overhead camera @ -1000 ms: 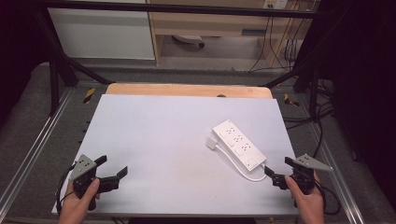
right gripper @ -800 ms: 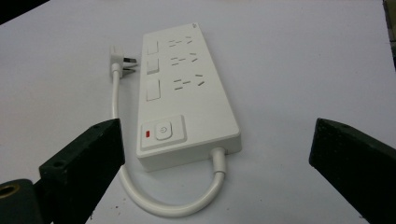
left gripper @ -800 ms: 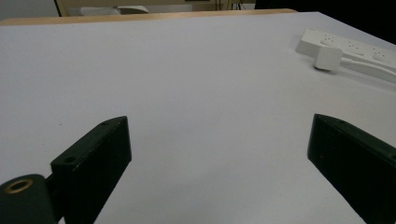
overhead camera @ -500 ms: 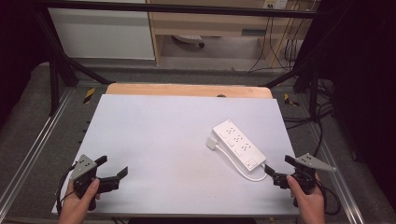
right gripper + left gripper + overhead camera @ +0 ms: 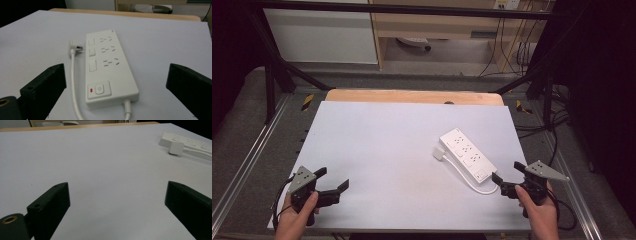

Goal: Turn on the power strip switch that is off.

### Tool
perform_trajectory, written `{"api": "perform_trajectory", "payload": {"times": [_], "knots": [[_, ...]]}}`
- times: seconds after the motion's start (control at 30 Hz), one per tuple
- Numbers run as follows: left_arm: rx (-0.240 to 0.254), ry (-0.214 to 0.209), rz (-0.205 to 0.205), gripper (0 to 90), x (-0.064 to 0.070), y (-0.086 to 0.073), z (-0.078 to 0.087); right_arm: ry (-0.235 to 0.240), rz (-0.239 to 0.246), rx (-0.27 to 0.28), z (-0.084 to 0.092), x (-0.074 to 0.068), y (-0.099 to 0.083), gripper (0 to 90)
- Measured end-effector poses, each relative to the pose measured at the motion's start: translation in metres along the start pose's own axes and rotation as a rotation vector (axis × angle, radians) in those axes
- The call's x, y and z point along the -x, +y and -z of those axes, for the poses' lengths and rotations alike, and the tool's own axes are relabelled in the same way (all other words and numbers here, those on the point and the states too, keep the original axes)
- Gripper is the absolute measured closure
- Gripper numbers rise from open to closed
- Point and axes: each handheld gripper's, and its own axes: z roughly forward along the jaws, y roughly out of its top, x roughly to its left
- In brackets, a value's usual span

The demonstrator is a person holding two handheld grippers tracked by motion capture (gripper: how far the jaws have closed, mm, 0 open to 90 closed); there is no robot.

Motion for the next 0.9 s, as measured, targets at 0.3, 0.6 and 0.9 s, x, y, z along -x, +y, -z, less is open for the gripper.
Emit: {"api": "perform_trajectory", "payload": {"times": [0.3,0.6,0.9], "knots": [[-0.004,-0.005,-0.004,5.9,0.000,0.000,0.000,-0.012,0.023,0.023,-0.008,-0.003,0.022,2.7],[-0.005,-0.005,-0.004,5.9,0.001,0.000,0.000,0.008,0.031,0.021,-0.018,-0.004,0.049,2.8],[-0.006,-0.006,-0.006,5.9,0.001,0.000,-0.001,0.012,0.039,0.023,-0.029,-0.005,0.063,2.8]]}}
